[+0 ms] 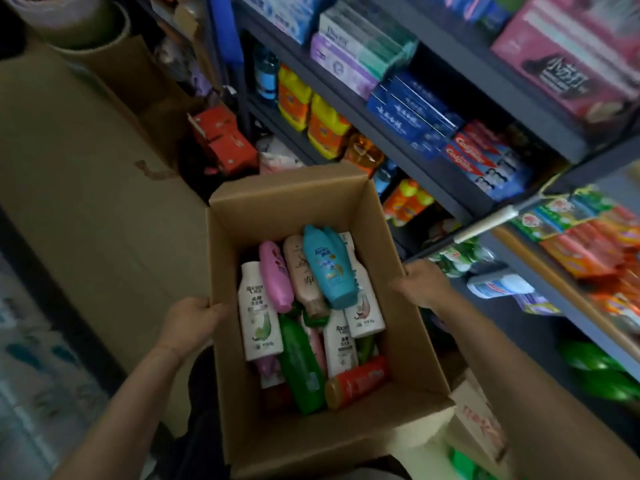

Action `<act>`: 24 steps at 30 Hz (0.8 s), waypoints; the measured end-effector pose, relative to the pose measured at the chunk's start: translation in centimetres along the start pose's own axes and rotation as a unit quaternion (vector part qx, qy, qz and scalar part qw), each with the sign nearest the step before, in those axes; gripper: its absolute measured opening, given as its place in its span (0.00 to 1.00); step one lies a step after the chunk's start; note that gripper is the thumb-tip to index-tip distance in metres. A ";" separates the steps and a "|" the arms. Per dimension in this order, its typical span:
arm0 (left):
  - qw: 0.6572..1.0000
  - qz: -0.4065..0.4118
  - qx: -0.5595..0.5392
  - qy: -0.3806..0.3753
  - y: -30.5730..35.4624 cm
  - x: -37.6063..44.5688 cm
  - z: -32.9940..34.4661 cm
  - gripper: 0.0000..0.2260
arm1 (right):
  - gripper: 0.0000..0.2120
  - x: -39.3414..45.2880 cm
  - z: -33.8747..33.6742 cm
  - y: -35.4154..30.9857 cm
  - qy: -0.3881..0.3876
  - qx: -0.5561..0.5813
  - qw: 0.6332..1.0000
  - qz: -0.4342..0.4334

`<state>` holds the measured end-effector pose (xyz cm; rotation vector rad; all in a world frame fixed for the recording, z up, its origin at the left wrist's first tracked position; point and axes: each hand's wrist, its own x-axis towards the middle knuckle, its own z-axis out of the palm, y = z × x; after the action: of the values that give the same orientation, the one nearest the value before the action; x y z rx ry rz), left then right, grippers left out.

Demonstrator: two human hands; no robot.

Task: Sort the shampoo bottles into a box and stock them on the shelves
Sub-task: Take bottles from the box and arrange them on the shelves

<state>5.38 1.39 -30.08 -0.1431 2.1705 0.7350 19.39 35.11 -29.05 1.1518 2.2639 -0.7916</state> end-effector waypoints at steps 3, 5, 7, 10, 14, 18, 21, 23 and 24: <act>0.999 -0.021 -0.004 -0.028 -0.7 -1.0 5.5 0.15 | 0.13 0.0 -0.5 5.0 -0.034 -0.014 0.999 0.020; 0.999 -0.026 -0.004 -0.042 -1.3 -1.2 8.6 0.17 | 0.13 0.1 -0.6 7.9 -0.055 -0.014 0.998 0.042; 0.998 -0.026 0.014 -0.050 -1.6 -1.6 11.0 0.18 | 0.13 0.0 -0.6 10.4 -0.071 -0.020 0.996 0.053; 0.998 -0.021 0.040 -0.047 -1.6 -2.1 13.3 0.16 | 0.12 -0.1 -1.0 12.7 -0.079 -0.018 0.995 0.060; 0.998 -0.011 0.058 -0.026 -0.4 -2.5 14.6 0.16 | 0.14 0.3 -1.6 13.7 -0.070 0.012 0.995 0.065; 0.999 -0.015 0.037 0.007 0.8 -3.0 15.5 0.17 | 0.14 2.5 -2.4 13.0 -0.046 0.000 0.998 0.037; 0.999 -0.033 0.004 0.036 1.4 -2.4 16.1 0.16 | 0.14 5.0 -3.4 10.9 -0.033 -0.050 0.998 -0.007; 0.998 -0.048 -0.023 0.038 1.4 -1.9 16.9 0.16 | 0.15 6.9 -4.1 9.3 -0.028 -0.086 0.995 -0.038; 0.997 -0.056 -0.035 0.036 1.2 -1.7 17.5 0.15 | 0.16 7.9 -4.3 8.8 -0.027 -0.104 0.993 -0.051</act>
<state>17.88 11.73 -36.90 -0.3307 2.1859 0.7515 21.86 46.61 -33.45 0.9150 2.3111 -0.6006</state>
